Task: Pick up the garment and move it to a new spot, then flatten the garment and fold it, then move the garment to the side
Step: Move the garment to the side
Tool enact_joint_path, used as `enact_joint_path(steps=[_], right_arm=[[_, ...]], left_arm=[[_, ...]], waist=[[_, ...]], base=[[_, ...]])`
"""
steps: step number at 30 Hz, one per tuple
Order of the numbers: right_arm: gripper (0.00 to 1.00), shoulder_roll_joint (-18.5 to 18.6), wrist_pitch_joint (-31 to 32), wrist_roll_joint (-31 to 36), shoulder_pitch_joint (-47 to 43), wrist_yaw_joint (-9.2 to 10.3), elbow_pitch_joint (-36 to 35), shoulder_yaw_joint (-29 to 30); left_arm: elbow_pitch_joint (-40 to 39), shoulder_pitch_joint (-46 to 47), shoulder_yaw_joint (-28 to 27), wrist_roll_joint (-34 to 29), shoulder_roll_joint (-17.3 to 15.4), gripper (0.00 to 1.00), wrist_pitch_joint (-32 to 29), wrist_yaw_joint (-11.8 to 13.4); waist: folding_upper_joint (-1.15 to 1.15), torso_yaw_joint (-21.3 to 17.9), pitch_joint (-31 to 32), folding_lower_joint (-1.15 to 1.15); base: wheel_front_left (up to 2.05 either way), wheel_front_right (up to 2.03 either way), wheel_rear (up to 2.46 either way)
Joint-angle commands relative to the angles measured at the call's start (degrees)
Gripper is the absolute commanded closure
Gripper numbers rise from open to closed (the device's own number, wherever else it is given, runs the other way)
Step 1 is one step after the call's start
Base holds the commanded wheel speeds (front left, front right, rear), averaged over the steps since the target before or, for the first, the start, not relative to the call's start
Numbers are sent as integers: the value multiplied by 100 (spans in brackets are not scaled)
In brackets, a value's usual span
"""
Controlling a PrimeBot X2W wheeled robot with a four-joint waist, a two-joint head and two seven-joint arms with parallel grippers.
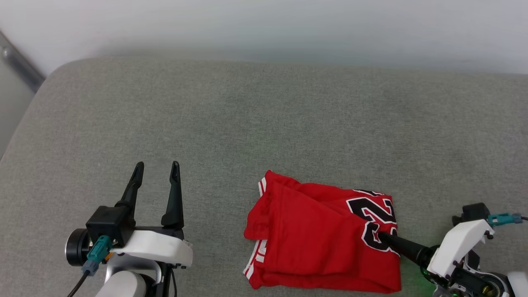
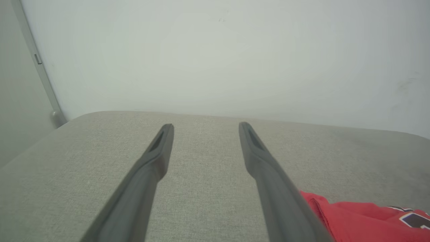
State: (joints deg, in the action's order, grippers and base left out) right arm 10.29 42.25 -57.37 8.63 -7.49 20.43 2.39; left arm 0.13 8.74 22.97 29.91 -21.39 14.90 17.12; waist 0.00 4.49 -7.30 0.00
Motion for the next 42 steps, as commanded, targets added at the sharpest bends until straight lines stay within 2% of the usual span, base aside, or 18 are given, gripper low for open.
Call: enact_joint_path(steps=[1, 4, 5, 6, 7, 13, 18, 22, 27, 36, 42], right_arm=[[0, -25, 5, -83, 101, 1, 111, -68], [0, -85, 27, -331, 194, 3, 422, -292], [51, -70, 31, -357, 225, 5, 492, -386], [92, -55, 7, -415, 248, 5, 559, -469], [100, -40, -20, -463, 259, 5, 614, -525], [100, 236, -413, -514, 422, 1, 389, -993], [100, 628, -935, 136, 551, 1, 192, -1618], [100, 904, -1134, 995, 798, 0, 306, -2080], [100, 975, -1288, 1742, 1143, 2, 604, -2251], [100, 790, -1921, 2425, 1927, 1, 1194, -2268], [100, 687, -2677, 2712, 2664, 2, 1896, -2036]], left_arm=[[16, 70, -22, -53, 3, 0, 40, -29], [49, 134, -40, -76, 22, 0, 40, -61], [59, 132, -45, -93, 26, 0, 39, -74], [71, 129, -49, -103, 32, 0, 39, -85], [80, 133, -55, -110, 37, 0, 39, -91], [152, -36, -77, -118, 61, 0, 34, -66], [142, -175, -65, -106, -7, 0, 20, -75], [21, -245, -78, -106, -98, 0, -35, -60], [-164, -153, -68, -148, -171, 0, -85, -65], [-579, 207, 92, -318, -295, 0, -341, -105], [-858, 925, 308, -639, -520, 0, -803, -304]], waist=[[0, 115, -118, 0], [0, 176, -181, 0], [0, 188, -187, 0], [0, 198, -192, 0], [0, 206, -190, 0], [0, 79, 44, 0], [0, -282, 366, 0], [0, -792, 456, 0], [0, -1582, 320, 0], [0, -2967, -525, 0], [0, -3239, -1328, 0]], base=[[0, 0, 0], [0, 0, 0], [0, 0, 0], [0, 0, 0], [0, 0, 0], [0, 0, 0], [0, 0, 0], [0, 0, 0], [0, 0, 0], [0, 0, 0], [0, 0, 0]])
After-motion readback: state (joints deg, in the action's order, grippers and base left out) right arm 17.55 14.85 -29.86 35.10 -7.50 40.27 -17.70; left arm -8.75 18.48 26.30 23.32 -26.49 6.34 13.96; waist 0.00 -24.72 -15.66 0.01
